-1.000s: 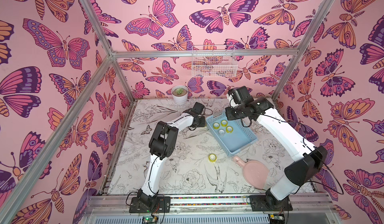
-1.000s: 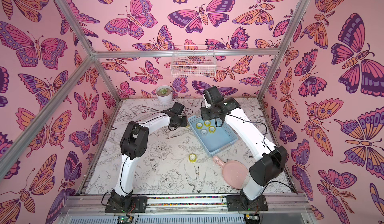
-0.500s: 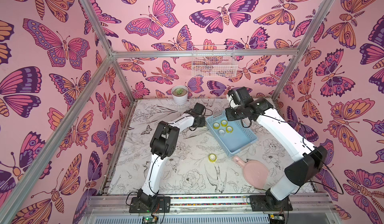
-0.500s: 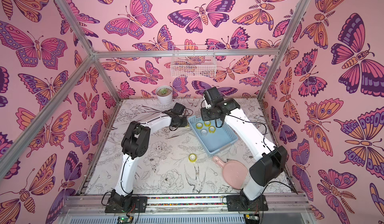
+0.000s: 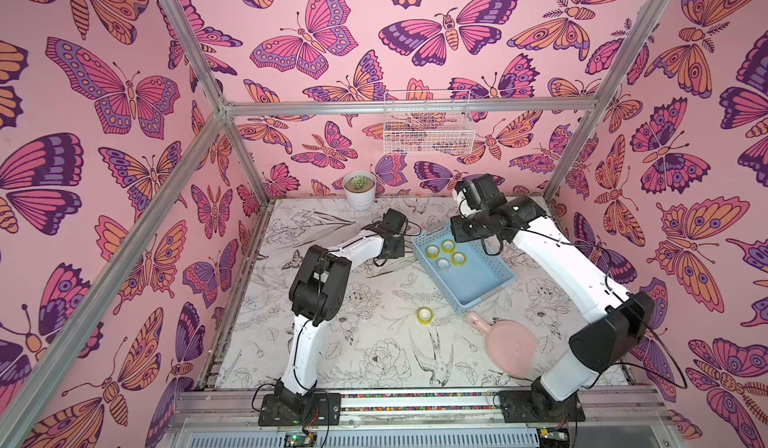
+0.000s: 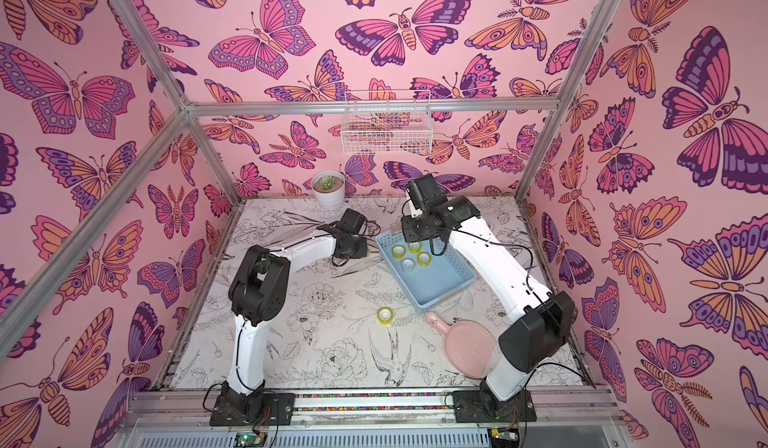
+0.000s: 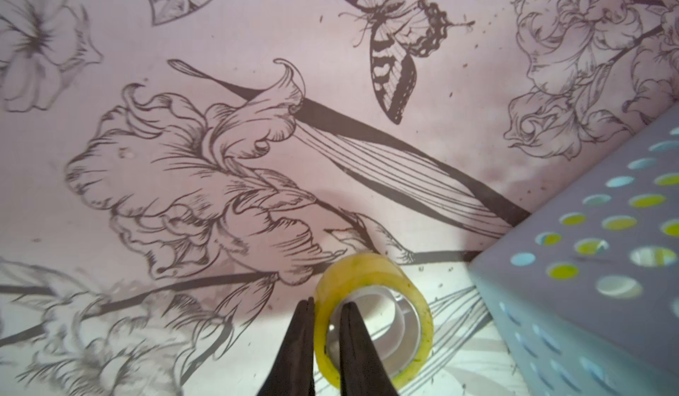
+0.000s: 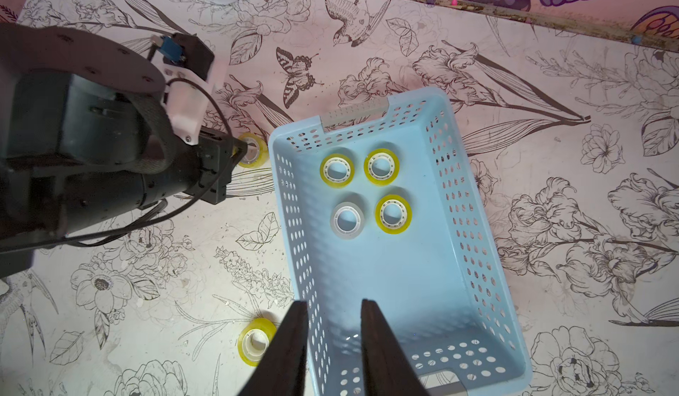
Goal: Put the transparent tape into the storage box
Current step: Pick up the tape from the center of the board, then place the tape in the storage box.
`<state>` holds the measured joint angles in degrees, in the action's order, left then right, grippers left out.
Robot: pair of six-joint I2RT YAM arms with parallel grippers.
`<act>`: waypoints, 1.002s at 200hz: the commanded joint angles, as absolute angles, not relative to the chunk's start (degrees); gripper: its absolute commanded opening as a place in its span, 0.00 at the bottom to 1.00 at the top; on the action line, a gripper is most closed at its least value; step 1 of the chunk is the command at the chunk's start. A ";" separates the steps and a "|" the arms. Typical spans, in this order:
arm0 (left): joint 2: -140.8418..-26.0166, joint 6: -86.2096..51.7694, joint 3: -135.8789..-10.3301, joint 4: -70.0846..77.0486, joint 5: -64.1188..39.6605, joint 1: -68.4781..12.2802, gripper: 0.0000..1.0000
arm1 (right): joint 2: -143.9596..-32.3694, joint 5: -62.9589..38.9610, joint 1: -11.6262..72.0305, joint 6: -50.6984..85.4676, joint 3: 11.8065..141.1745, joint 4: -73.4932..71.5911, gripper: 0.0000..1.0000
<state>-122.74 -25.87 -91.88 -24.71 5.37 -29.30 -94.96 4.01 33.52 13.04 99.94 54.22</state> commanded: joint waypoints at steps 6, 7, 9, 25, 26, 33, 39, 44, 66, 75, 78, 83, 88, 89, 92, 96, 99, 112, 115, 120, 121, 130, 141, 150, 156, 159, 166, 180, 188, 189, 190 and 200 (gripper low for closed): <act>-115.27 -23.67 -89.45 -27.21 8.24 -29.18 0.06 | -94.93 2.41 33.55 12.66 99.08 56.52 0.30; -115.07 -23.61 -89.37 -27.27 8.25 -29.18 0.06 | -94.92 2.35 33.56 12.70 99.02 56.52 0.30; -114.86 -23.57 -89.25 -27.43 8.30 -29.18 0.06 | -94.92 2.26 33.53 12.73 98.87 56.56 0.30; -111.93 -23.13 -88.43 -28.48 8.36 -29.18 0.07 | -94.84 1.66 33.49 12.85 97.90 56.27 0.30; -111.73 -23.12 -88.43 -28.56 8.35 -29.18 0.07 | -94.84 1.62 33.53 12.84 97.86 56.26 0.30; -110.42 -23.04 -88.05 -29.08 8.22 -29.18 0.07 | -94.82 1.26 33.57 12.87 97.66 56.37 0.30; -109.34 -22.96 -87.83 -29.51 8.10 -29.26 0.07 | -94.82 1.15 33.73 12.85 97.44 56.42 0.30; -108.46 -22.81 -87.65 -29.84 7.96 -29.31 0.07 | -94.79 1.19 33.82 12.92 97.24 56.58 0.30; -105.06 -22.07 -87.11 -30.99 7.83 -30.00 0.08 | -94.02 1.40 34.01 13.57 95.38 56.36 0.30; -104.16 -21.89 -87.14 -31.60 7.66 -30.31 0.08 | -93.48 0.99 33.94 13.60 94.60 55.82 0.31; -103.94 -21.89 -87.16 -31.71 7.65 -30.40 0.08 | -93.36 0.72 33.96 13.54 94.43 55.81 0.31; -103.45 -21.88 -87.14 -32.09 7.56 -30.56 0.08 | -93.36 0.07 33.99 13.58 94.23 55.87 0.31; -103.02 -22.00 -86.98 -32.24 7.64 -30.66 0.08 | -93.26 -0.66 34.02 13.53 94.13 56.04 0.31; -102.93 -22.08 -86.91 -32.29 7.69 -30.67 0.08 | -93.17 -0.81 34.06 13.49 94.13 56.10 0.31; -102.58 -22.26 -86.76 -32.34 7.73 -30.63 0.08 | -93.15 -1.26 34.21 13.38 94.13 56.34 0.31; -102.20 -22.51 -86.48 -32.43 7.94 -30.59 0.08 | -93.37 -1.89 34.44 13.08 94.26 56.79 0.31; -101.83 -22.58 -86.30 -32.55 8.22 -30.59 0.08 | -93.49 -2.20 34.68 12.73 94.37 57.30 0.31; -99.99 -22.68 -85.59 -32.97 9.32 -30.50 0.08 | -94.20 -2.12 36.74 11.24 94.76 59.37 0.31; -99.50 -22.68 -85.48 -33.04 9.58 -30.50 0.08 | -94.24 -2.03 37.27 10.94 94.67 59.74 0.31; -98.55 -22.68 -85.12 -33.04 9.98 -30.50 0.08 | -94.53 -2.09 38.19 10.59 94.46 60.24 0.31; -98.36 -22.63 -85.06 -33.00 10.04 -30.50 0.08 | -94.55 -2.10 38.30 10.52 94.43 60.35 0.31; -96.82 -22.46 -84.61 -33.05 10.56 -30.50 0.08 | -94.82 -2.81 39.57 10.31 93.53 60.88 0.31; -95.19 -22.33 -84.13 -33.04 10.97 -30.50 0.08 | -94.60 -2.85 40.70 10.72 91.77 60.63 0.31; -94.52 -22.24 -84.02 -33.32 10.76 -30.50 0.09 | -93.87 -3.10 41.06 11.51 89.78 59.62 0.31; -94.53 -22.30 -84.19 -33.58 10.52 -30.50 0.09 | -93.30 -3.18 40.98 12.18 88.48 58.86 0.31; -94.51 -22.39 -84.20 -33.69 10.35 -30.50 0.09 | -92.88 -2.98 40.99 12.29 87.90 58.48 0.31; -94.69 -22.57 -84.20 -33.79 10.05 -30.71 0.09 | -92.02 -2.31 40.96 13.04 86.86 57.91 0.31; -95.22 -22.72 -84.46 -33.63 9.45 -31.61 0.08 | -90.88 0.12 40.89 14.05 85.90 57.96 0.31; -95.83 -22.52 -85.15 -33.66 9.17 -32.70 0.08 | -90.33 2.45 40.56 14.89 85.67 58.33 0.31; -95.95 -22.47 -85.24 -33.62 9.11 -32.83 0.08 | -90.30 2.68 40.49 15.00 85.64 58.34 0.31; -96.01 -22.40 -85.34 -33.64 9.08 -32.98 0.08 | -90.28 2.88 40.42 15.10 85.58 58.40 0.31; -97.16 -21.71 -86.57 -33.64 8.72 -34.72 0.08 | -87.78 4.61 39.21 16.36 85.33 58.62 0.31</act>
<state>-95.09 -22.96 -84.84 -32.25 9.08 -31.51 -93.23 -0.80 40.91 13.08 85.10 57.95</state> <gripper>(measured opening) 0.148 0.308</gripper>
